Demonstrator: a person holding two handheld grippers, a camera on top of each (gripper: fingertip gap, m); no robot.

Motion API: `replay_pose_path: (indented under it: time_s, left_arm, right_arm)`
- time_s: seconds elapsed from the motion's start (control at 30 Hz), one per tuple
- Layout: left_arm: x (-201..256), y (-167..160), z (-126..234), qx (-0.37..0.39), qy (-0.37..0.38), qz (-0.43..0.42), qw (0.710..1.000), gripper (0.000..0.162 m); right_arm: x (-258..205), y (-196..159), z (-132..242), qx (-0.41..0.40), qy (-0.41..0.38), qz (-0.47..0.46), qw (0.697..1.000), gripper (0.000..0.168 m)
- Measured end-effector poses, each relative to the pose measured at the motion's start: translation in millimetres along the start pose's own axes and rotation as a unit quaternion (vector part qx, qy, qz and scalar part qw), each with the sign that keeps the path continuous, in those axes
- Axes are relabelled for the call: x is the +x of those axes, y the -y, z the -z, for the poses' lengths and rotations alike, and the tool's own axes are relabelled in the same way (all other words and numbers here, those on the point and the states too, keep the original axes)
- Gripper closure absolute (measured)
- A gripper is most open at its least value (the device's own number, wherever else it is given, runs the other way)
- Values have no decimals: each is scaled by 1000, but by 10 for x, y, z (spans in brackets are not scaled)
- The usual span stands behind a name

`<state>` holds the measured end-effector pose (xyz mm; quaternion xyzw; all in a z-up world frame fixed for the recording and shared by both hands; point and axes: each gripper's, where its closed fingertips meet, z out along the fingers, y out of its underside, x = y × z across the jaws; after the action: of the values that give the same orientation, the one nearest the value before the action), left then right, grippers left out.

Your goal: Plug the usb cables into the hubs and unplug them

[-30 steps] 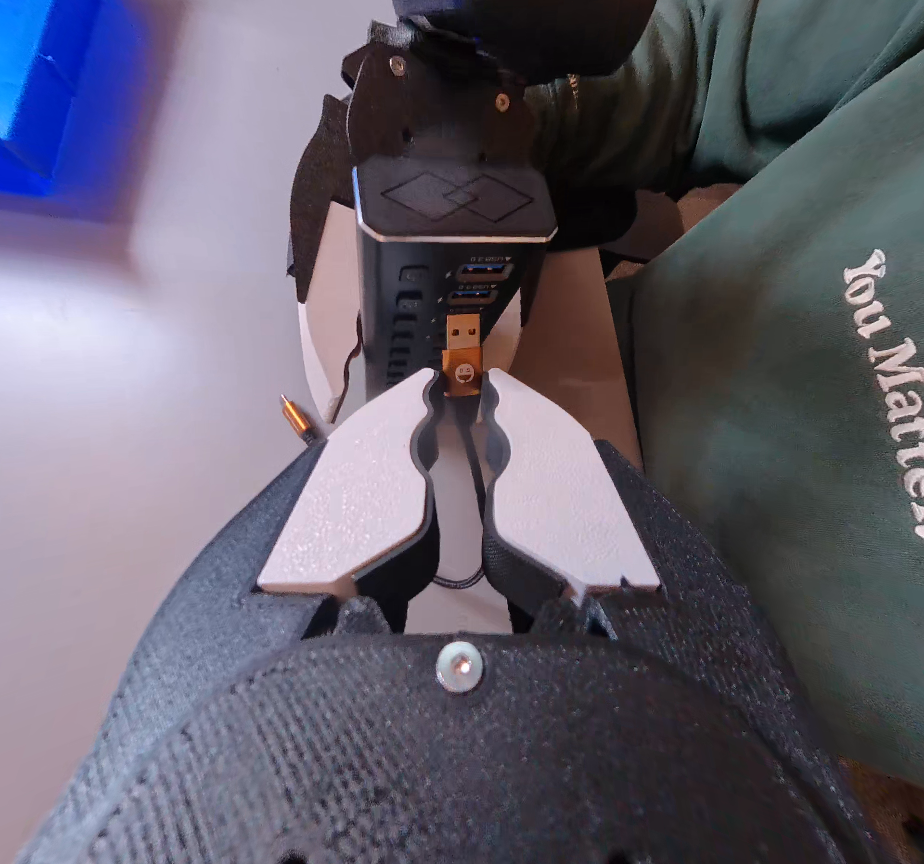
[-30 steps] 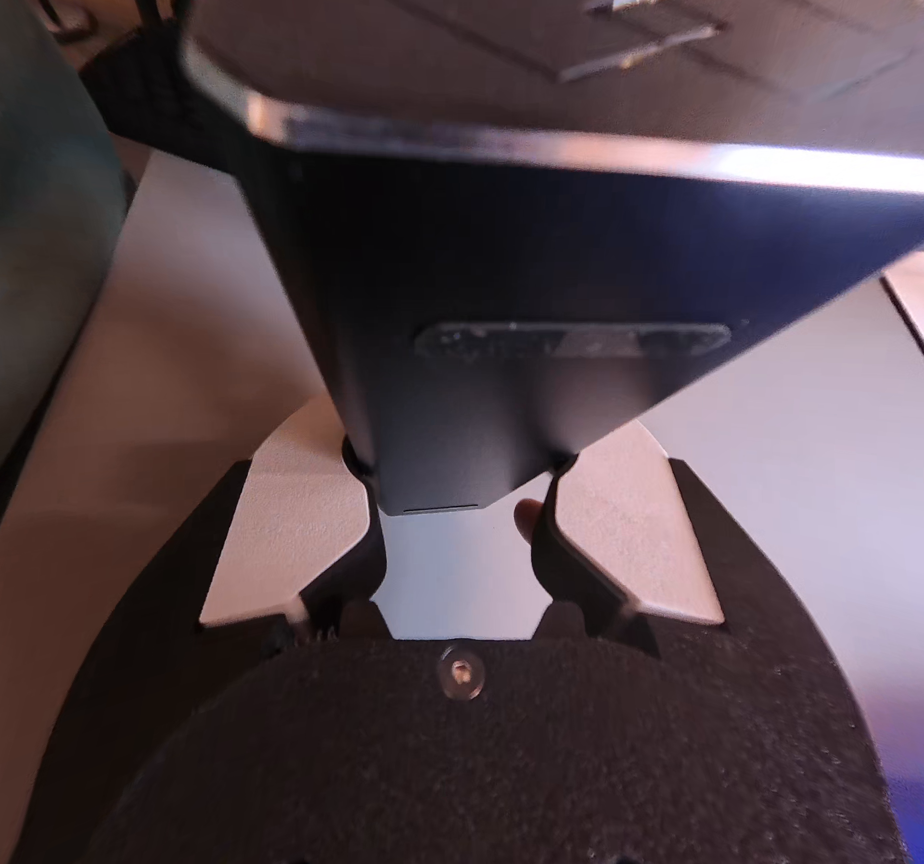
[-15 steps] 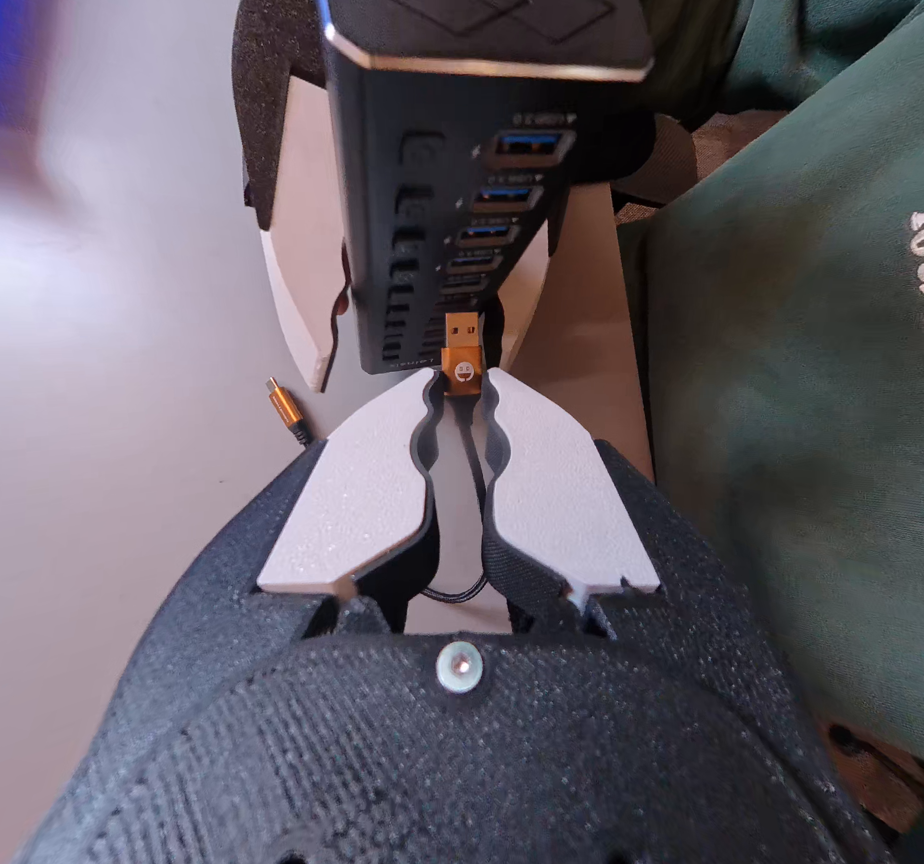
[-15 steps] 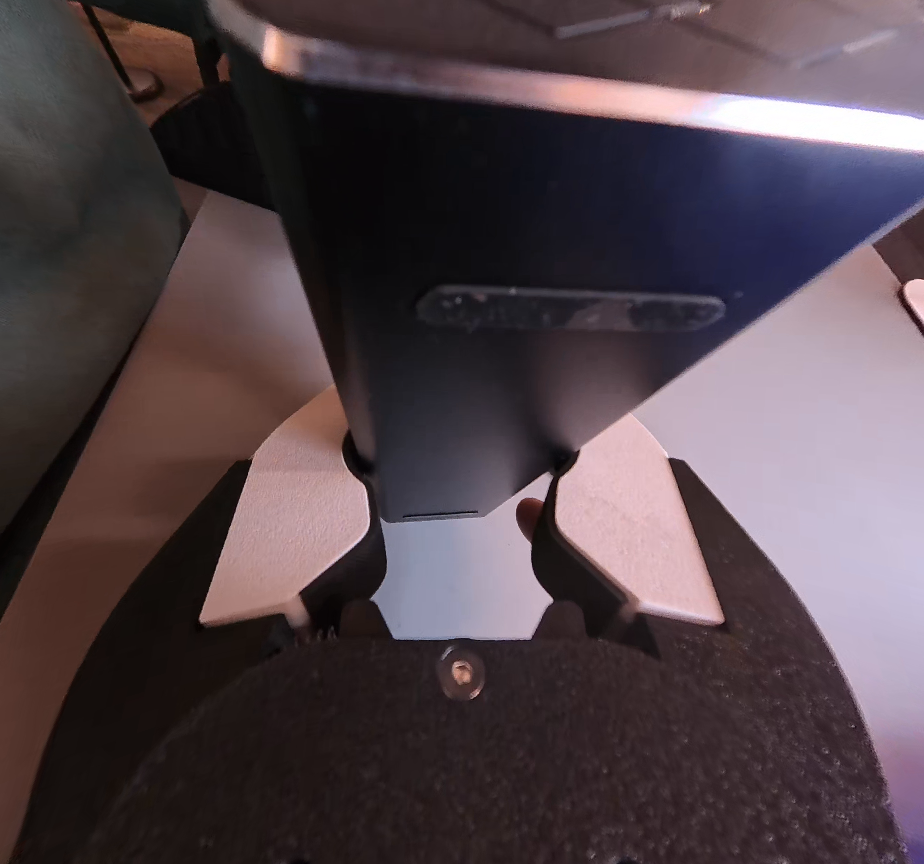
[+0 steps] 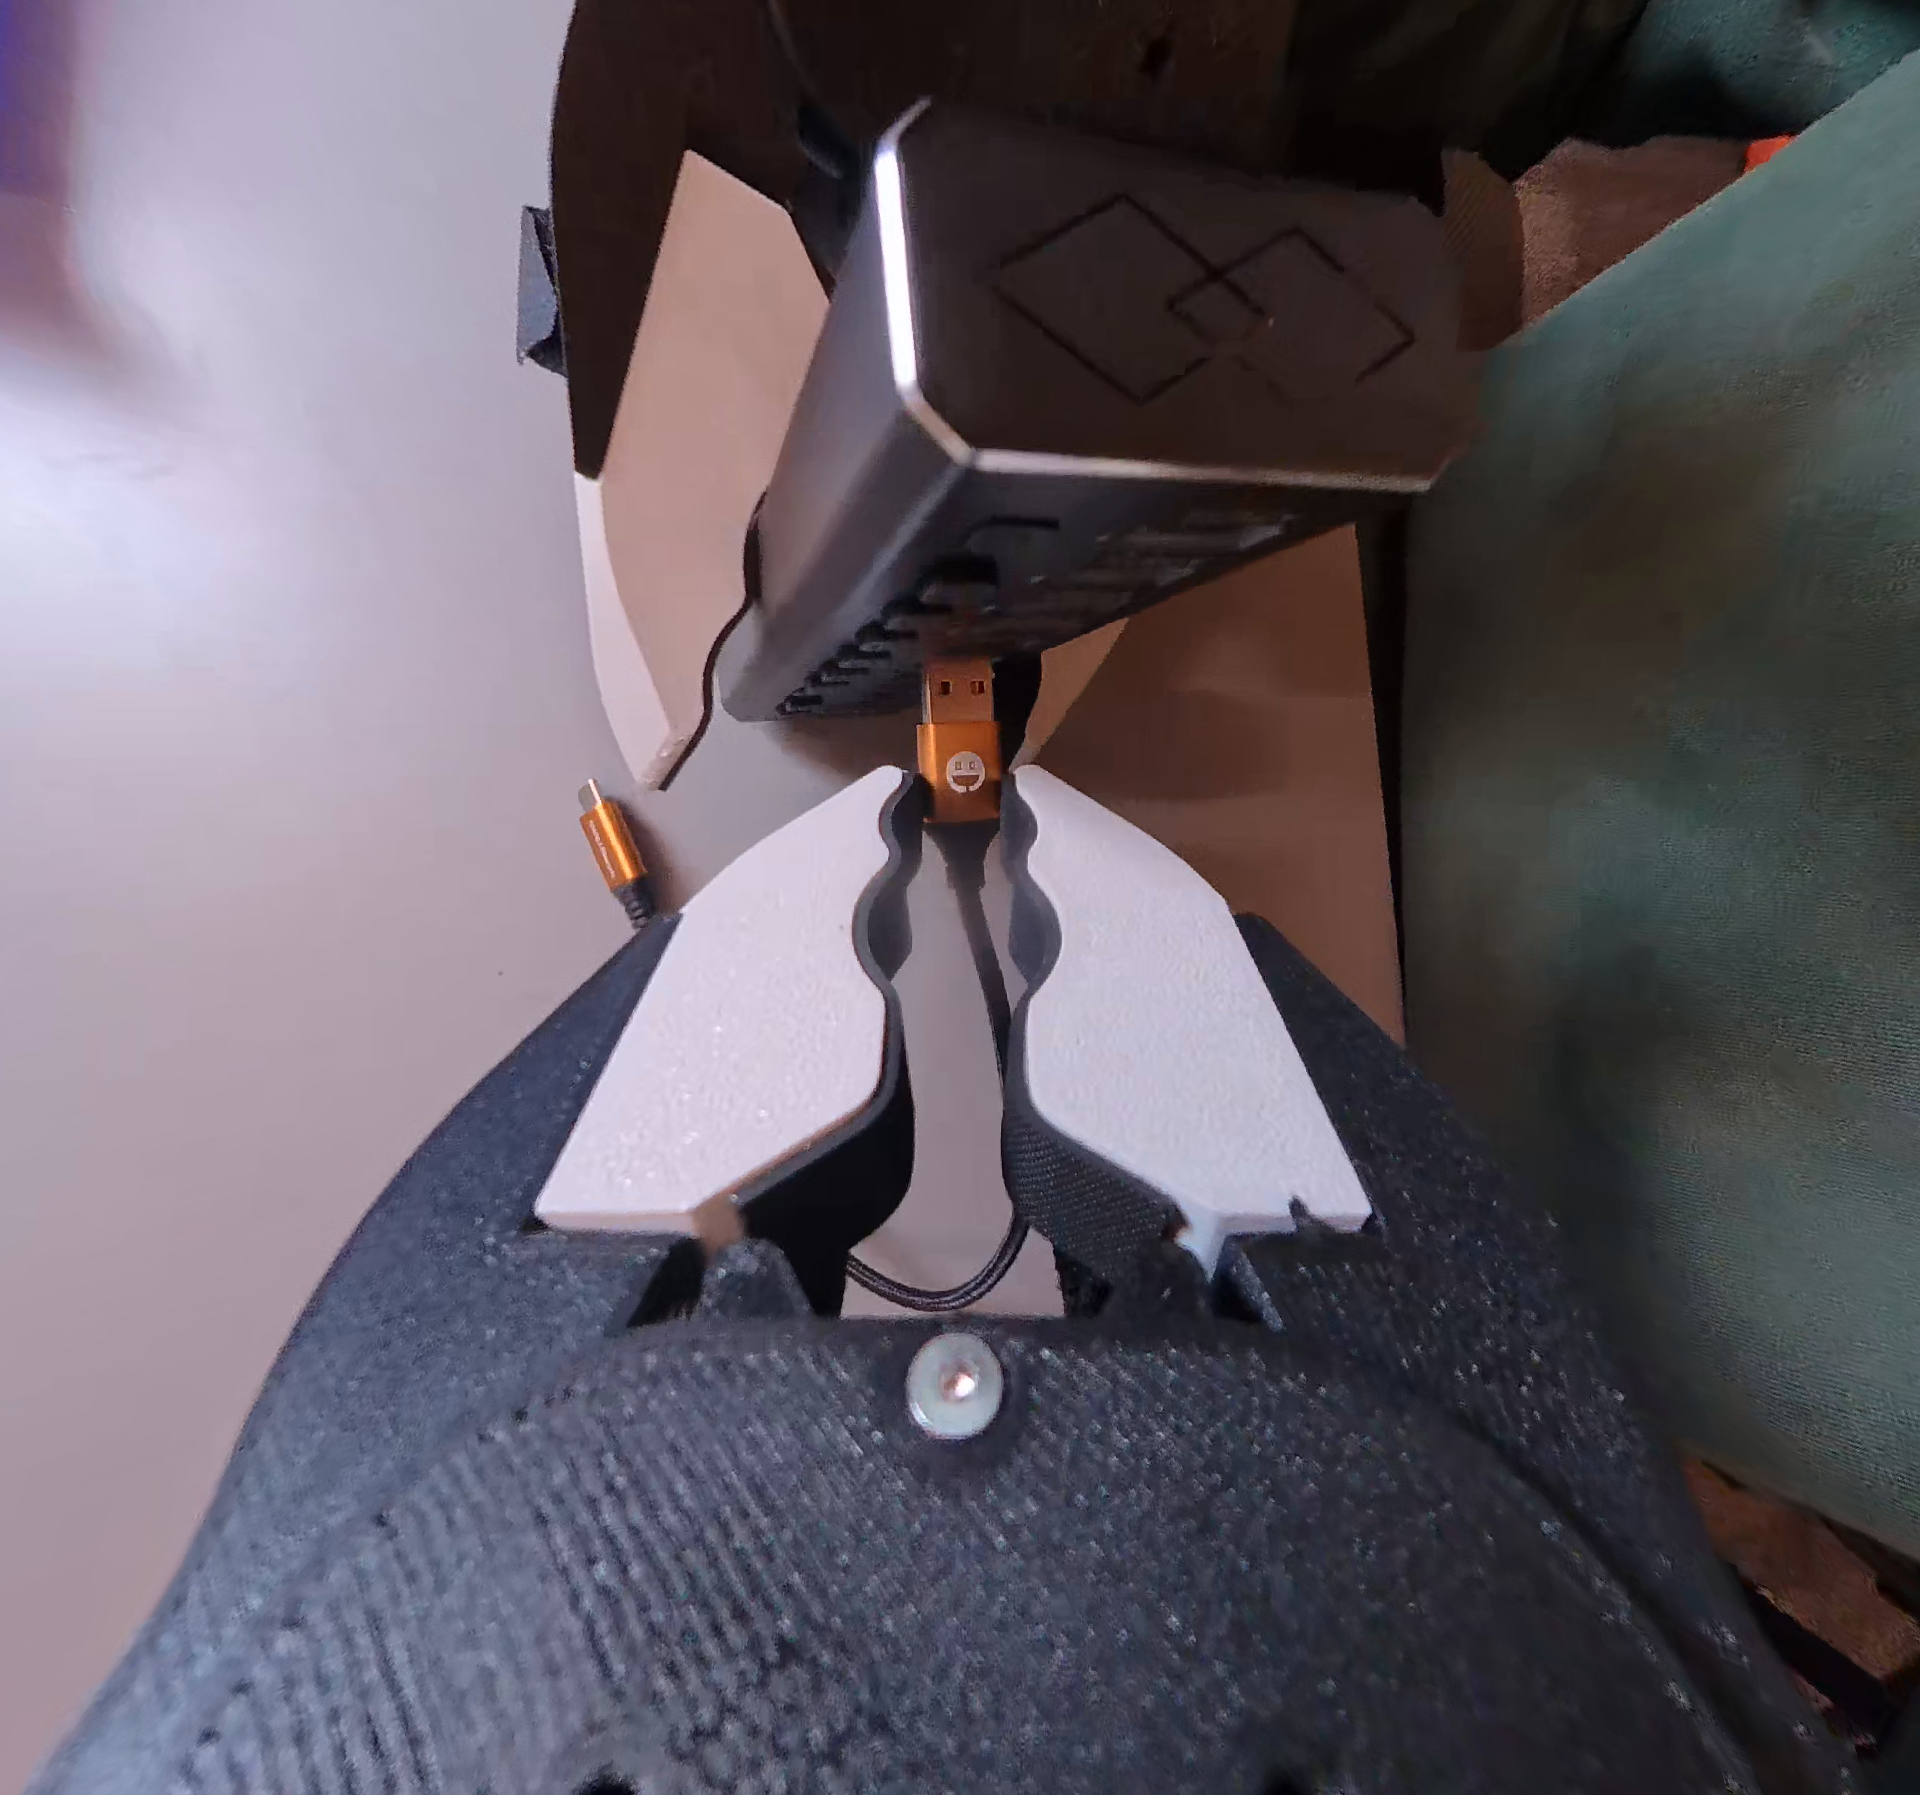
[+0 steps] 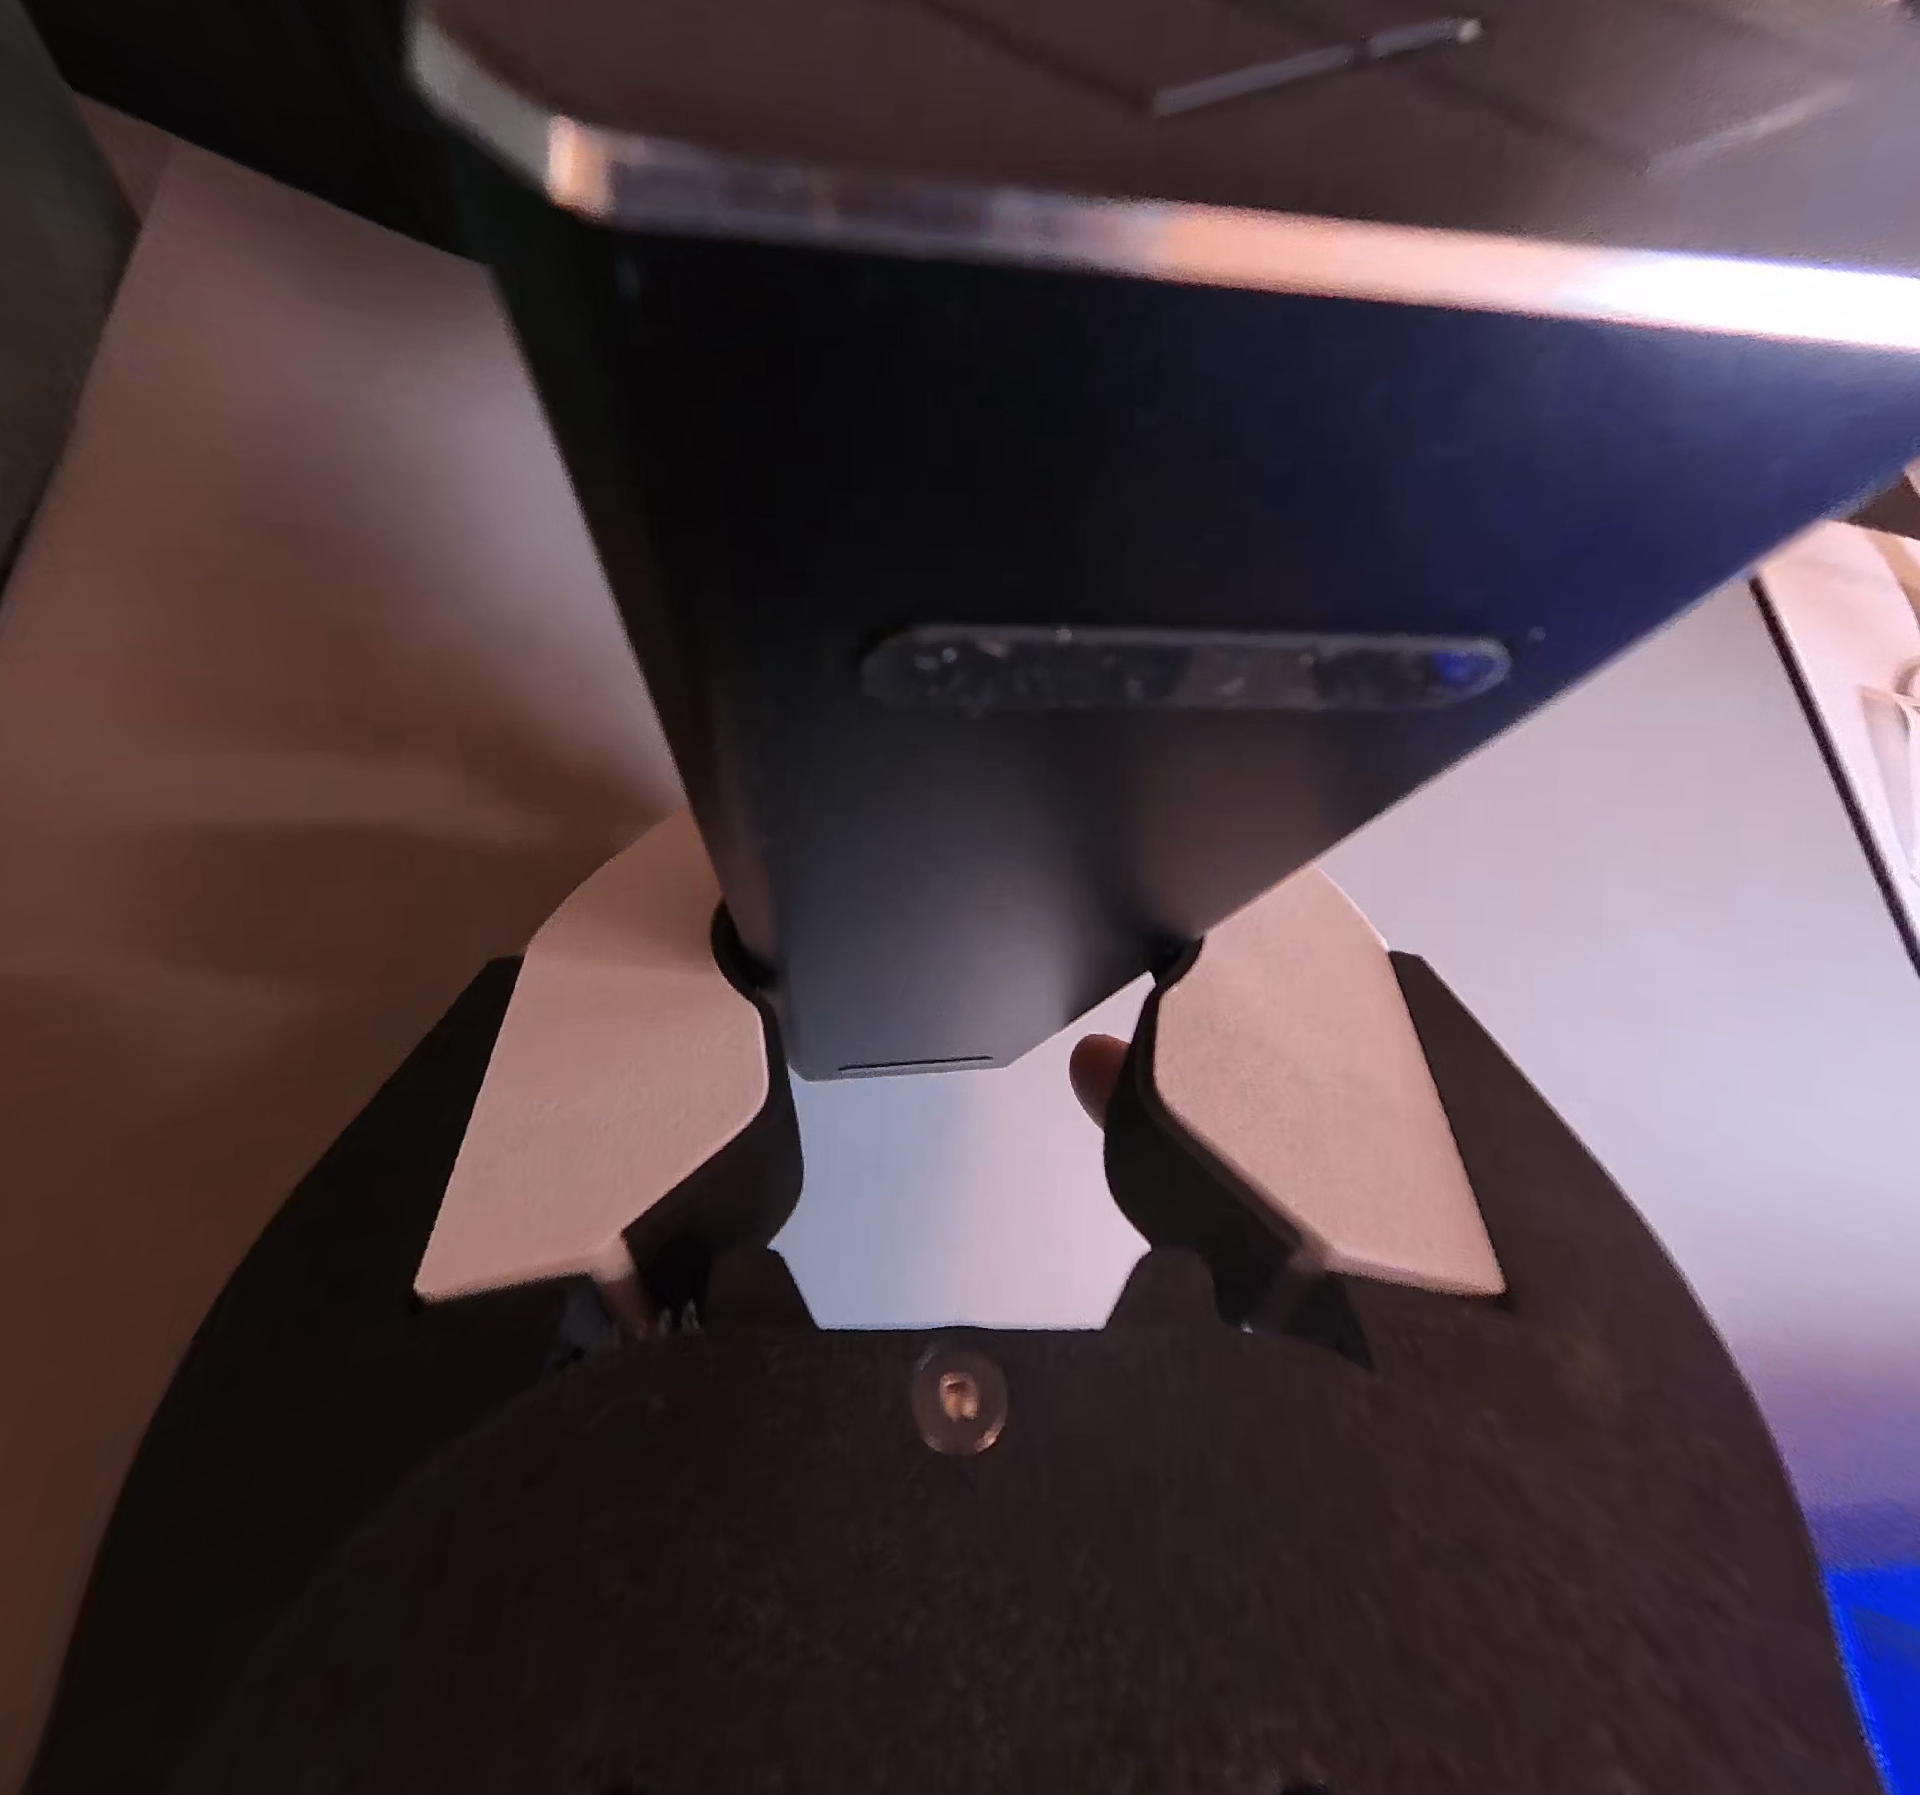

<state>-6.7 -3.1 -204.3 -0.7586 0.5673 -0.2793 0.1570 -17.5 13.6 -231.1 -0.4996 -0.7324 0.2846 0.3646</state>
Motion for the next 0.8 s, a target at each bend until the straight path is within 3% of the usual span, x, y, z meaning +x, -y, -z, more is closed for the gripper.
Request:
replay_pose_path:
  time_s: [0.2, 0.8]
  left_arm:
    - [-2, 37, -11, 13, 7, -26, 1000, 148]
    - [-30, 132, -38, 88, -11, 3, 996, 149]
  right_arm:
    - [-12, -19, 2, -5, 4, -2, 1000, 95]
    - [28, -11, -13, 18, 4, -18, 1000, 96]
